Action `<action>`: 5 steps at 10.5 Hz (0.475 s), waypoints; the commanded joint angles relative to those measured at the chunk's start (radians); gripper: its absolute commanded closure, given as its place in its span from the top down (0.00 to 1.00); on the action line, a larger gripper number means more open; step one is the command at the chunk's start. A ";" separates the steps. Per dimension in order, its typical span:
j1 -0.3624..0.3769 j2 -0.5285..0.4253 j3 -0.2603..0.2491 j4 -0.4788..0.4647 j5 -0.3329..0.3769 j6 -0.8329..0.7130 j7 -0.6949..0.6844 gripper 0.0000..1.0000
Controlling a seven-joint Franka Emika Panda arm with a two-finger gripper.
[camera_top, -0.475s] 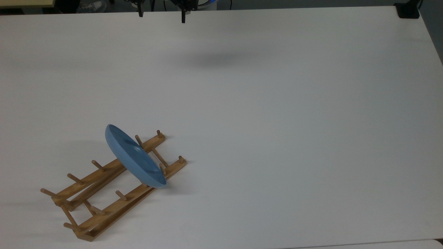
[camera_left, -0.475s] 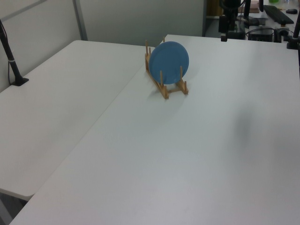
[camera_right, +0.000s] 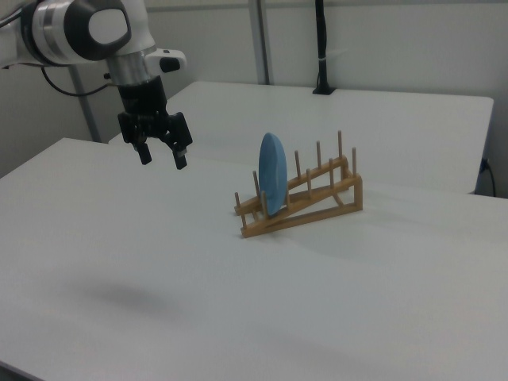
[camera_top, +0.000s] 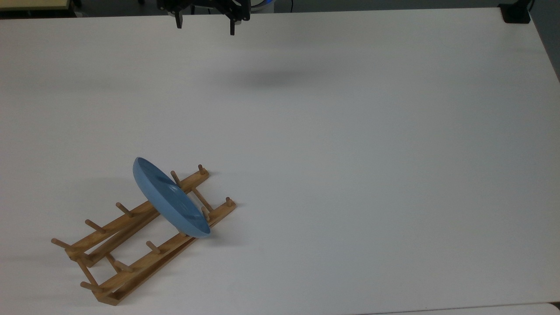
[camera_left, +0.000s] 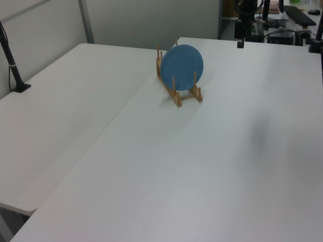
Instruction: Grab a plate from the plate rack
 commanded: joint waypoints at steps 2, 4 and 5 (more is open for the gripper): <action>0.005 0.007 -0.003 0.016 -0.020 -0.010 -0.019 1.00; 0.003 0.016 -0.003 0.016 -0.019 0.108 -0.010 1.00; 0.005 0.037 -0.003 0.024 -0.020 0.166 -0.008 1.00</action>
